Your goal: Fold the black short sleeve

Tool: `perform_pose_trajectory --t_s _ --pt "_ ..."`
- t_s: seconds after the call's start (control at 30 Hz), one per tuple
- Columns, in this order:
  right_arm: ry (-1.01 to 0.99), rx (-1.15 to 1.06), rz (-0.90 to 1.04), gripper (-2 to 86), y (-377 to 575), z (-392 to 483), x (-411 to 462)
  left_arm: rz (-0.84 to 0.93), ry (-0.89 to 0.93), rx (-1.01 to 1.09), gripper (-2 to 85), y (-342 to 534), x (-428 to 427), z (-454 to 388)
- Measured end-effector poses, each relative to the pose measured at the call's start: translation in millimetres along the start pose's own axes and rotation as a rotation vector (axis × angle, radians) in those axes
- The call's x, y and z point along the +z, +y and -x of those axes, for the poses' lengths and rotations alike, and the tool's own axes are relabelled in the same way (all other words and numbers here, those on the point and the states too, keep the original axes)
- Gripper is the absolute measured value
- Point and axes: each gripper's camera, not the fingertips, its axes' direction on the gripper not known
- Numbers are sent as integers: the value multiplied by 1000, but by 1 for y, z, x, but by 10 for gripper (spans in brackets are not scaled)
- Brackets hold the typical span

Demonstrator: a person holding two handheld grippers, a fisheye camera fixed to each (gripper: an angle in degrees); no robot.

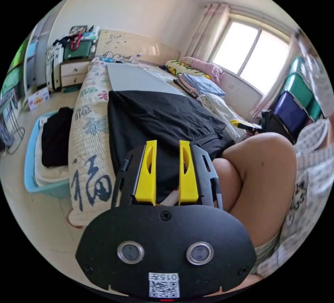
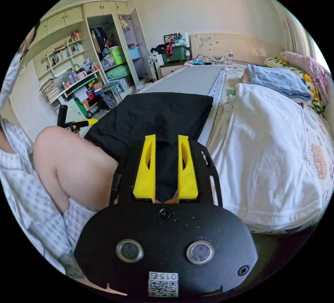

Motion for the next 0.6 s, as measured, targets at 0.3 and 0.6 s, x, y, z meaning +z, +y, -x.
perform_pose_trajectory --t_s 0.3,0.6 --pt "-103 256 64 109 44 -34 73 8 28 -158 100 -48 9 6" --pt "-280 275 34 28 79 -64 101 13 148 -204 40 -69 1 12"
